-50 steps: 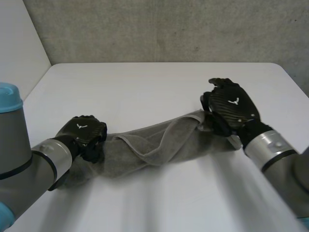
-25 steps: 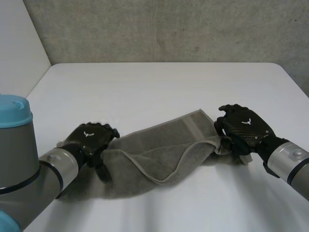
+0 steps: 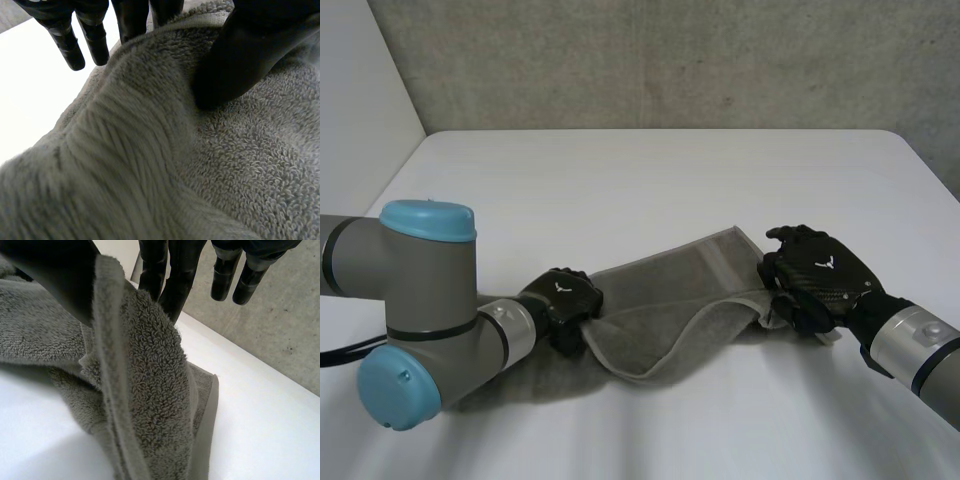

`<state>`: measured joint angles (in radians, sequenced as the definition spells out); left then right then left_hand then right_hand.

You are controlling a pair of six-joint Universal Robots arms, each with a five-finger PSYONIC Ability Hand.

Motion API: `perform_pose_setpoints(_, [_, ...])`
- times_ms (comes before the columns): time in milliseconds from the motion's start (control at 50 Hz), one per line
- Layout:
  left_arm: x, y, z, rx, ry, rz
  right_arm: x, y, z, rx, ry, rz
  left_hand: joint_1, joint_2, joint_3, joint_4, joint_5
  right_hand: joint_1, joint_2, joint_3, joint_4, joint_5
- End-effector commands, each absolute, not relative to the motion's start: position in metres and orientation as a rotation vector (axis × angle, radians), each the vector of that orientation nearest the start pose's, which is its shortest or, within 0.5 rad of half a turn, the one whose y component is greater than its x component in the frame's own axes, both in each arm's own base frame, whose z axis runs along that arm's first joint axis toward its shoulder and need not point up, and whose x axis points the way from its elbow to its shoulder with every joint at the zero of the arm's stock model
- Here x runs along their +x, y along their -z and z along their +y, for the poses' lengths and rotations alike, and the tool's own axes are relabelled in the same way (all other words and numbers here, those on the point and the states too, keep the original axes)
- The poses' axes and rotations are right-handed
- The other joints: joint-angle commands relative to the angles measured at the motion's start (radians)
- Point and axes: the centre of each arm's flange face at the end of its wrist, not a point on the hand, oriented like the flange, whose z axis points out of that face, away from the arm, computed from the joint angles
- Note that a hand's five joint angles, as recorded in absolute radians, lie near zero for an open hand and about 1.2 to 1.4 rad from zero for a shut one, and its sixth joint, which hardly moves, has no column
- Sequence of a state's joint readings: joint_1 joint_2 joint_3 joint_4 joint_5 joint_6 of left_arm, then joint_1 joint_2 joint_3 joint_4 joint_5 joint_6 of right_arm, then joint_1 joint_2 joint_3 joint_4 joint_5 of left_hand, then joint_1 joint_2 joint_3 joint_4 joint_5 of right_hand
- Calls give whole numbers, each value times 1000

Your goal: Fold the towel.

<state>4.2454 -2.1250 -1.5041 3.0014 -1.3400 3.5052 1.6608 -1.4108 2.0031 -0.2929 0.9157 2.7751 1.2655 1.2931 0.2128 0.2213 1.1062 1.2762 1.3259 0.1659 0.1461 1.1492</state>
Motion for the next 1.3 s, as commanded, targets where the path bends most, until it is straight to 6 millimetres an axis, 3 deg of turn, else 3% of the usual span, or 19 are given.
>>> perform_pose_setpoints(20, [-276, -168, -229, 1269, 1594, 2624, 210, -181, -241, -1016, 1704, 1966, 131, 103, -38, -47, 116, 120, 70, 9, 28, 72])
perform_pose_setpoints(200, [-254, -220, -197, 1146, 1753, 2585, 210, -216, -219, -1165, 1561, 1975, 131, 103, -38, -47, 116, 120, 70, 9, 28, 72])
perform_pose_setpoints(360, [-242, -222, -176, 1181, 1520, 2704, 214, -224, -197, -1473, 1308, 1915, 131, 103, -38, -47, 116, 120, 70, 9, 28, 72])
perform_pose_setpoints(440, [-249, -215, -192, 1207, 1471, 2704, 221, -218, -219, -1576, 1301, 1871, 131, 103, -38, -47, 116, 120, 70, 9, 28, 72])
perform_pose_setpoints(480, [-263, -226, -233, 1160, 1666, 2593, 241, -231, -245, -1627, 1419, 1763, 131, 103, -38, -47, 116, 120, 70, 9, 28, 72])
perform_pose_setpoints(500, [-263, -227, -233, 1159, 1668, 2592, 241, -231, -245, -1627, 1419, 1762, 131, 103, -38, -47, 116, 120, 70, 9, 28, 72])
perform_pose_setpoints(540, [-278, -264, -277, 1021, 2056, 2331, 265, -275, -277, -1551, 1704, 1658, 131, 103, -38, -47, 116, 120, 70, 9, 28, 72])
perform_pose_setpoints(620, [-291, -313, -297, 814, 2475, 1991, 273, -327, -306, -1247, 2044, 1566, 131, 103, -38, -47, 116, 120, 70, 9, 28, 72])
perform_pose_setpoints(640, [-295, -345, -295, 714, 2683, 1783, 267, -361, -311, -1069, 2201, 1466, 131, 103, -38, -47, 116, 120, 70, 9, 28, 72])
perform_pose_setpoints(660, [-295, -345, -295, 713, 2685, 1781, 267, -361, -312, -1067, 2202, 1465, 131, 103, -38, -47, 116, 120, 70, 9, 28, 72])
perform_pose_setpoints(700, [-290, -416, -267, 541, 3021, 1355, 249, -423, -296, -759, 2315, 1226, 131, 103, -38, -47, 116, 120, 70, 9, 28, 72])
perform_pose_setpoints(760, [-282, -440, -244, 510, 3118, 1216, 233, -438, -289, -627, 2254, 1151, 131, 103, -38, -47, 116, 120, 70, 9, 28, 72])
perform_pose_setpoints(880, [-286, -429, -233, 623, 3121, 1254, 225, -419, -277, -687, 2175, 1221, 131, 103, -38, -47, 116, 120, 70, 9, 28, 72])
perform_pose_setpoints(1080, [-291, -328, -230, 893, 2811, 1753, 231, -366, -269, -809, 2052, 1346, -74, -101, -38, -47, -89, 120, 70, 9, 28, 72])
perform_pose_setpoints(1180, [-292, -268, -231, 982, 2588, 2017, 232, -321, -268, -865, 1976, 1461, -512, -539, -38, -47, -527, 120, 70, 9, 28, 72])
perform_pose_setpoints(1220, [-292, -230, -226, 1045, 2420, 2180, 233, -279, -264, -918, 1892, 1564, -722, -750, -38, -47, -737, 120, 70, 9, 28, 72])
perform_pose_setpoints(1240, [-292, -230, -226, 1045, 2419, 2181, 233, -278, -263, -918, 1892, 1565, -723, -751, -38, -47, -738, 120, 70, 9, 28, 72])
perform_pose_setpoints(1280, [-292, -211, -222, 1080, 2328, 2262, 233, -232, -258, -979, 1789, 1681, -835, -862, -38, -47, -850, 120, 70, 9, 28, 72])
perform_pose_setpoints(1300, [-292, -193, -218, 1113, 2233, 2340, 233, -232, -258, -979, 1789, 1682, -980, -1008, -38, -47, -995, 120, 70, 9, 28, 72])
